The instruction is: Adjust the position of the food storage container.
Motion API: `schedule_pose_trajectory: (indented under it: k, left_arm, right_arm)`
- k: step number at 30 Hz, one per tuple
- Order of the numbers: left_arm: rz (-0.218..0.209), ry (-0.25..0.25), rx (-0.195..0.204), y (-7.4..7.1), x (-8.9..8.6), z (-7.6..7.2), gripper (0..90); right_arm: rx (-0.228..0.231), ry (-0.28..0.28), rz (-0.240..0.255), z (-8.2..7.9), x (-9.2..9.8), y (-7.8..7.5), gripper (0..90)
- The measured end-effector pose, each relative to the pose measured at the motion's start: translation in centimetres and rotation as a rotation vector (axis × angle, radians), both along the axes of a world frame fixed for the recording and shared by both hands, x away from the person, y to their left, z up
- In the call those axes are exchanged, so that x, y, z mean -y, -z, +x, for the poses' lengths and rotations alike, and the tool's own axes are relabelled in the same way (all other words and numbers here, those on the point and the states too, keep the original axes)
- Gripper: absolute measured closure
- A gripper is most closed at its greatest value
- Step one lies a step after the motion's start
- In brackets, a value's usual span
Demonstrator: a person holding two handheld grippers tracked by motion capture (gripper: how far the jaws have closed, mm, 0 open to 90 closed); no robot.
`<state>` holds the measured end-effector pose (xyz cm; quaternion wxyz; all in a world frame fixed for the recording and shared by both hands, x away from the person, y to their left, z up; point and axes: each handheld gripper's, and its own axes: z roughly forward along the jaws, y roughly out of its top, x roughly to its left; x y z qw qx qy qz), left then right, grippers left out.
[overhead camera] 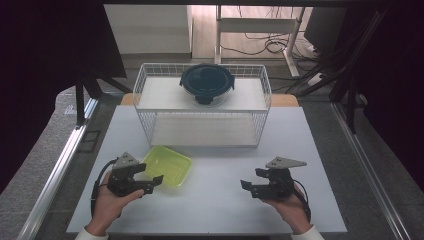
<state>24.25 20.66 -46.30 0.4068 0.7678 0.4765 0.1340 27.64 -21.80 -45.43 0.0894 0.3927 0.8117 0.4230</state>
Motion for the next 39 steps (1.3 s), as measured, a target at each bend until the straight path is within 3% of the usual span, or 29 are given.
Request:
schedule_pose_trajectory:
  k: [11,19,22,25,28,31,34,39]
  left_arm:
    - [0.008,-0.038,-0.006,0.3,-1.1,-0.5,21.6]
    - [0.021,-0.077,0.005,-0.3,-1.7,0.4,23.3]
    - [0.007,-0.094,0.006,-0.9,-2.3,1.2,27.2]
    - [0.03,-0.106,0.0,-1.0,-2.7,2.3,33.8]
    - [0.049,-0.122,-0.05,-0.7,-3.6,4.3,40.0]
    - [0.058,-0.131,-0.068,-0.6,-4.0,5.2,40.9]
    - [0.097,-0.131,-0.094,-0.4,-4.3,6.7,45.4]
    - [0.149,-0.132,-0.144,0.4,-4.7,8.5,62.0]
  right_arm:
    - [-0.017,-0.011,-0.003,0.8,-0.3,0.4,26.7]
    - [-0.005,-0.023,-0.004,0.6,-0.1,0.1,26.8]
    - [-0.007,-0.012,0.003,0.5,0.2,-0.1,26.8]
    - [-0.006,-0.007,0.002,0.5,0.3,-0.1,26.8]
    - [-0.008,-0.016,0.0,0.5,0.0,0.0,26.7]
    - [-0.008,-0.022,-0.003,0.4,-0.1,0.1,26.6]
    - [-0.009,-0.025,-0.012,0.2,-0.1,0.3,26.5]
    - [-0.007,-0.011,-0.004,0.2,0.5,0.2,26.5]
